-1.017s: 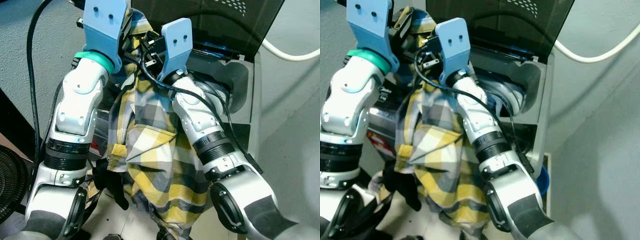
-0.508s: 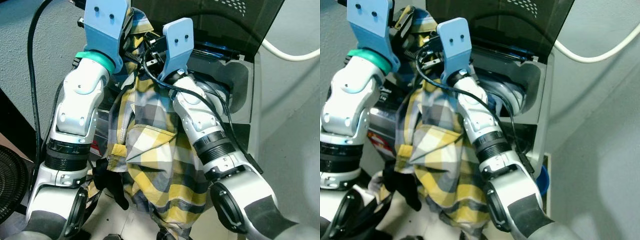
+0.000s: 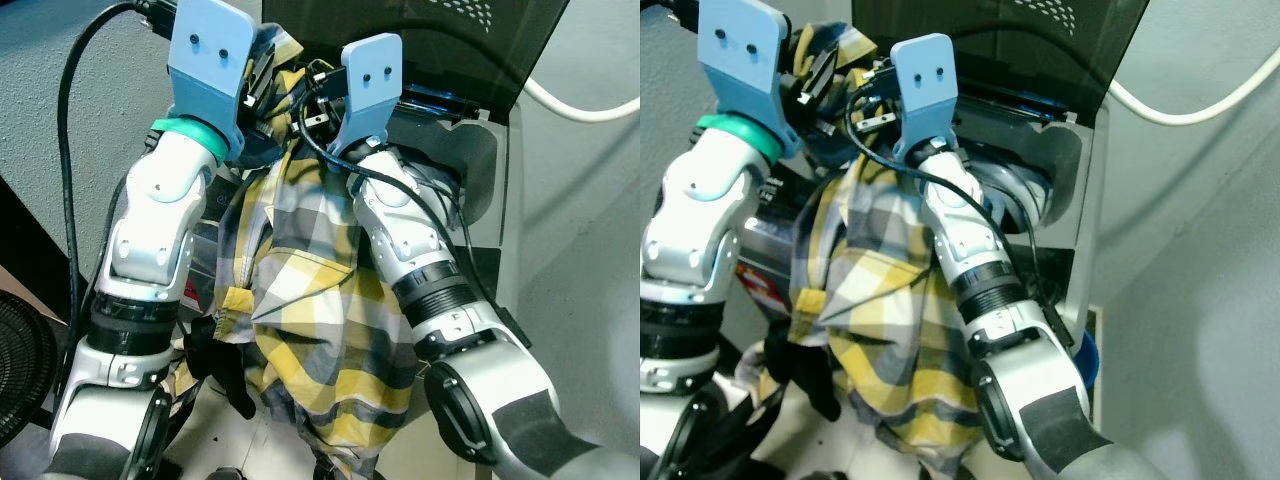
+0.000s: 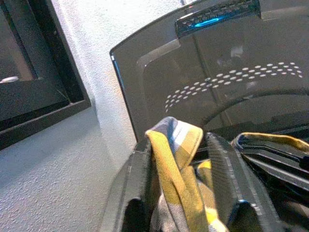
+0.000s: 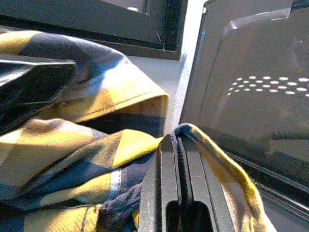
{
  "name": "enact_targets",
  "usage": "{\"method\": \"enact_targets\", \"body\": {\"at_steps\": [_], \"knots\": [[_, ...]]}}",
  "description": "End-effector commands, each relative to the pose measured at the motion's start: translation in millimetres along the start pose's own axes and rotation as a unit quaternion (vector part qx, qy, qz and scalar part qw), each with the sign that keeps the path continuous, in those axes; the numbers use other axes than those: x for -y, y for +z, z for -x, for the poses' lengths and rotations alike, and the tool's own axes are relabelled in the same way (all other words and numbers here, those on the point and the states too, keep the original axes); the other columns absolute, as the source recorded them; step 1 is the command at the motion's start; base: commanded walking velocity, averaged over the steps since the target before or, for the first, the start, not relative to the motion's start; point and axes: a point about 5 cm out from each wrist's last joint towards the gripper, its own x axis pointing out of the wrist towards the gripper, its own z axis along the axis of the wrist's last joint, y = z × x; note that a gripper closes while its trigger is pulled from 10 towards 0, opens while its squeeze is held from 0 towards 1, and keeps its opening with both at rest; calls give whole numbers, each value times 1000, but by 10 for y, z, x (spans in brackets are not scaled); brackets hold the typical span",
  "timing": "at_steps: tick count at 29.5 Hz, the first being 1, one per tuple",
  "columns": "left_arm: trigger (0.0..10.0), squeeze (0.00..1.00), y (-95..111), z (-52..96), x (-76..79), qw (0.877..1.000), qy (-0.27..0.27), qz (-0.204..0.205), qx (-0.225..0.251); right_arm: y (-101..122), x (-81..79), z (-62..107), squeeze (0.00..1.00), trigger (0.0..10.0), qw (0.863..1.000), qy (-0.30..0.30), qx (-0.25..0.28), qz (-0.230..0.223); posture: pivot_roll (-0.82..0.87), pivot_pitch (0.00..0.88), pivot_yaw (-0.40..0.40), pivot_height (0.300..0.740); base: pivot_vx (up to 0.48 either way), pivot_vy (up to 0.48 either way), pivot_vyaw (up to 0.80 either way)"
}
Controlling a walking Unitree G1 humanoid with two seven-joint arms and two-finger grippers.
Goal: Clothes washing
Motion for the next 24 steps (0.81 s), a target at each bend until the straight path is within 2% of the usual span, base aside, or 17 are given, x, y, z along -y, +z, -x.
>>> {"method": "enact_targets", "body": {"at_steps": [1,6,7,9,11,12,14,17,18,19,20,21,22,23,24], "knots": [[10000,0,45,182,31,1000,-22,1,9,-53,8,28,0,0,1000,-6,-9,-2,87,32,9,728,0,0,0],[10000,0,79,326,85,999,-51,8,13,-65,3,34,0,0,1000,-6,-11,-2,91,36,8,728,0,0,0],[10000,0,96,440,143,997,-80,20,10,-72,1,36,0,0,1000,-6,-12,-2,98,40,8,728,0,0,0],[10000,0,96,440,143,997,-80,20,10,-72,1,36,0,0,1000,-6,-12,-2,98,40,8,728,0,0,0],[10000,0,90,704,256,991,-130,41,-13,-83,-7,40,0,0,1000,-6,-14,-4,113,48,6,728,0,0,0],[10000,0,90,704,256,991,-130,41,-13,-83,-7,40,0,0,1000,-6,-14,-4,113,48,6,728,0,0,0],[10000,0,-27,964,323,981,-155,94,-73,-93,-18,40,0,0,1000,-3,-16,-6,116,50,2,728,0,0,0],[10000,0,-27,964,323,981,-155,94,-73,-93,-18,40,0,0,1000,-3,-16,-6,116,50,2,728,0,0,0],[10000,0,-74,1060,346,975,-164,116,-96,-96,-21,40,0,0,1000,-2,-16,-6,115,50,1,728,0,0,0],[10000,0,-74,1060,346,975,-164,116,-96,-96,-21,40,0,0,1000,-2,-16,-6,115,50,1,728,0,0,0],[10000,0,-176,1167,356,965,-168,148,-134,-98,-23,40,0,0,1000,-1,-17,-6,116,50,0,728,0,0,0],[10000,0,-176,1167,356,965,-168,148,-134,-98,-23,40,0,0,1000,-1,-17,-6,116,50,0,728,0,0,0],[10000,0,-296,1265,335,960,-163,150,-172,-99,-21,40,0,0,1000,-1,-17,-6,114,52,-5,728,0,0,0],[10000,0,-296,1265,335,960,-163,150,-172,-99,-21,40,0,0,1000,-1,-17,-6,114,52,-5,728,0,0,0],[10000,0,-448,1342,253,959,-132,135,-211,-103,-20,42,0,0,1000,1,-18,-5,113,52,-7,728,0,0,0]]}}
